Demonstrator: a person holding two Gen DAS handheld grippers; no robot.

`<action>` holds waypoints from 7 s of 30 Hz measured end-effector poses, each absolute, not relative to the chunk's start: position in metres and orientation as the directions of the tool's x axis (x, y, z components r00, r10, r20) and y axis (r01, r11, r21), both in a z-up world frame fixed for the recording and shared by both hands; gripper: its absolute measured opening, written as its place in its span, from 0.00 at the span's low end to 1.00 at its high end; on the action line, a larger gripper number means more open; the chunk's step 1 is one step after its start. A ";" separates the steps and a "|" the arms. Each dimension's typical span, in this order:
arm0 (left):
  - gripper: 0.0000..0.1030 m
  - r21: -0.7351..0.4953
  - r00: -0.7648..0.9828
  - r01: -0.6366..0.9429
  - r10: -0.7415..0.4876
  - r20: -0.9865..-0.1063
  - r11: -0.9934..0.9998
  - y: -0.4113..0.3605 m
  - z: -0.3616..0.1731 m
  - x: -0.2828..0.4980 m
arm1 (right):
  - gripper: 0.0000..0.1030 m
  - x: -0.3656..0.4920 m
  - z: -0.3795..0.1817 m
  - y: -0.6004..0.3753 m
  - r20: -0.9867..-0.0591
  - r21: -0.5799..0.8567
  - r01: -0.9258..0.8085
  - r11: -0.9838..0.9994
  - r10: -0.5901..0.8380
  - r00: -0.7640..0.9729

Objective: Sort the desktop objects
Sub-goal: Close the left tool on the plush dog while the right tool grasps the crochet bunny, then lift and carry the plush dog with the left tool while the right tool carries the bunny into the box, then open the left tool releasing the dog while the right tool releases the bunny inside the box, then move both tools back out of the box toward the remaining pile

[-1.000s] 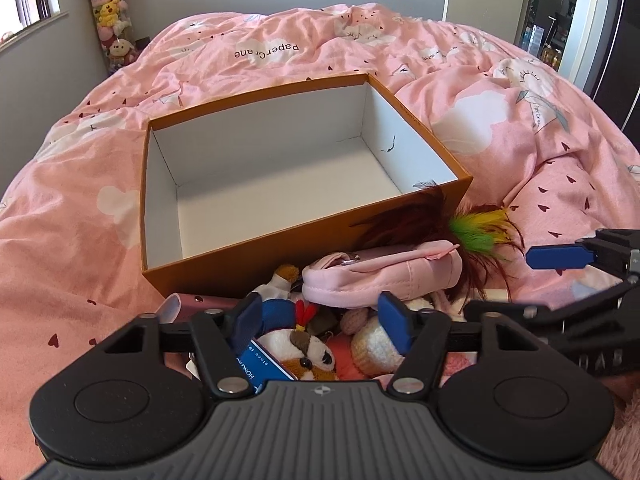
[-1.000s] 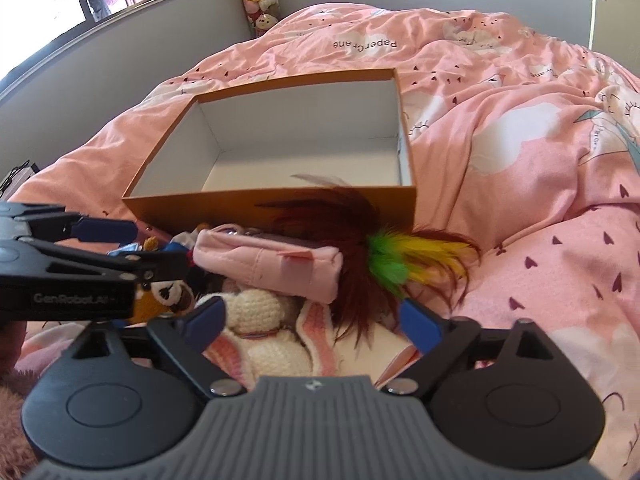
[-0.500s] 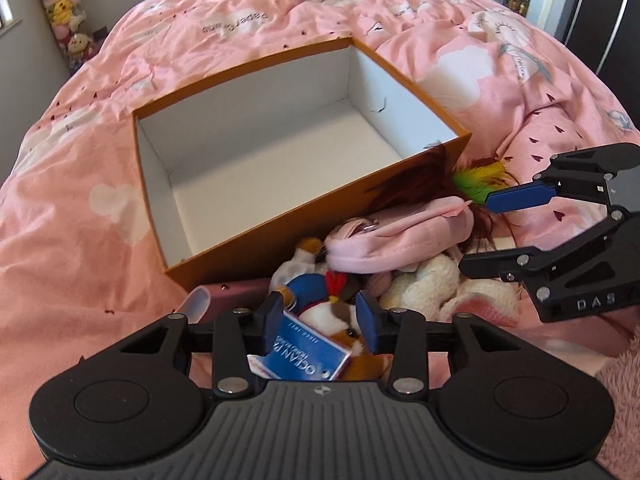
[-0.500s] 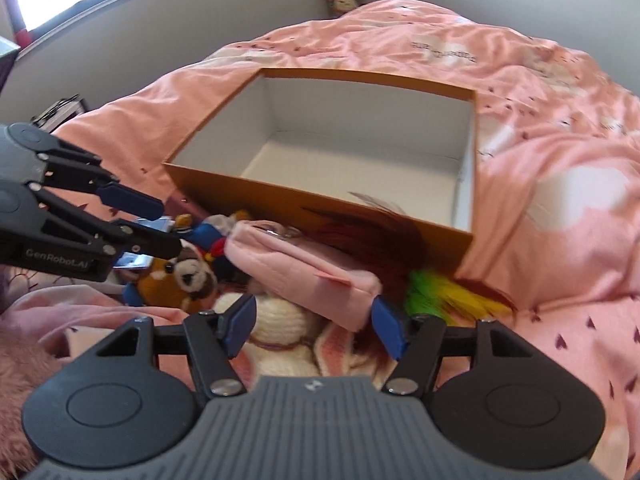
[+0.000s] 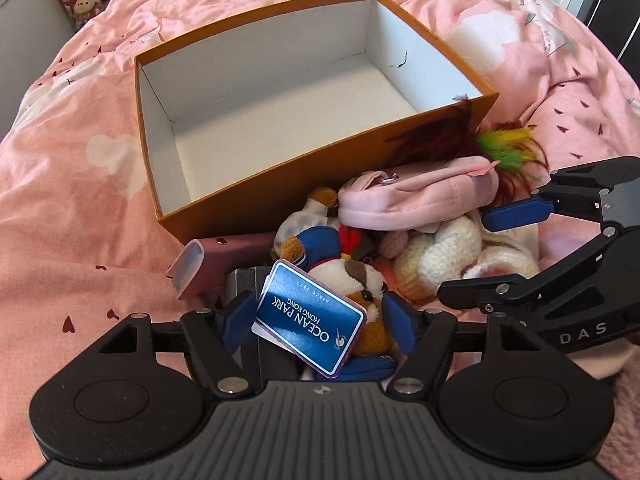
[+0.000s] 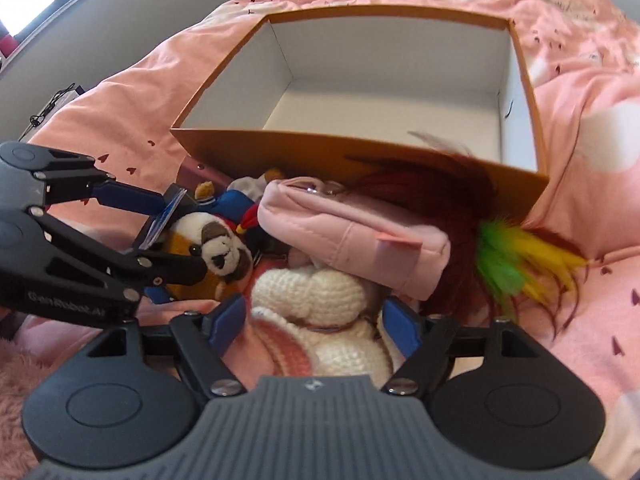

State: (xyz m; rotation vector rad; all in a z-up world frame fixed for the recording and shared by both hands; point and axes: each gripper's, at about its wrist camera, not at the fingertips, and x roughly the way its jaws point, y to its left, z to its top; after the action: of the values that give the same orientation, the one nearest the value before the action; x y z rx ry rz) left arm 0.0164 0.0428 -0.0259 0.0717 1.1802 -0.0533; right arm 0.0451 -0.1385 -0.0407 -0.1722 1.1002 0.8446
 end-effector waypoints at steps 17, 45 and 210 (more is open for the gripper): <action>0.78 -0.164 0.329 0.020 -0.161 -0.931 0.986 0.071 -0.030 0.021 | 0.91 0.054 -0.066 -0.124 -0.842 0.343 -0.683 0.644 0.534 0.081; 0.79 0.090 0.367 0.089 0.052 -0.929 0.992 0.026 -0.045 0.017 | 0.49 0.027 0.007 -0.198 -0.665 0.405 -0.621 0.671 0.683 0.304; 0.28 -0.151 0.266 0.360 -0.256 -0.929 0.921 0.012 -0.027 -0.004 | 0.38 0.008 -0.043 -0.184 -0.803 0.423 -0.625 0.656 0.591 0.078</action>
State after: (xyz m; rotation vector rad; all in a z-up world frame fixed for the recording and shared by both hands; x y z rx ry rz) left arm -0.0038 0.0122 -0.0267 0.0970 1.2333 -0.4170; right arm 0.0078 -0.1841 -0.0427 -0.0341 1.1829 0.9107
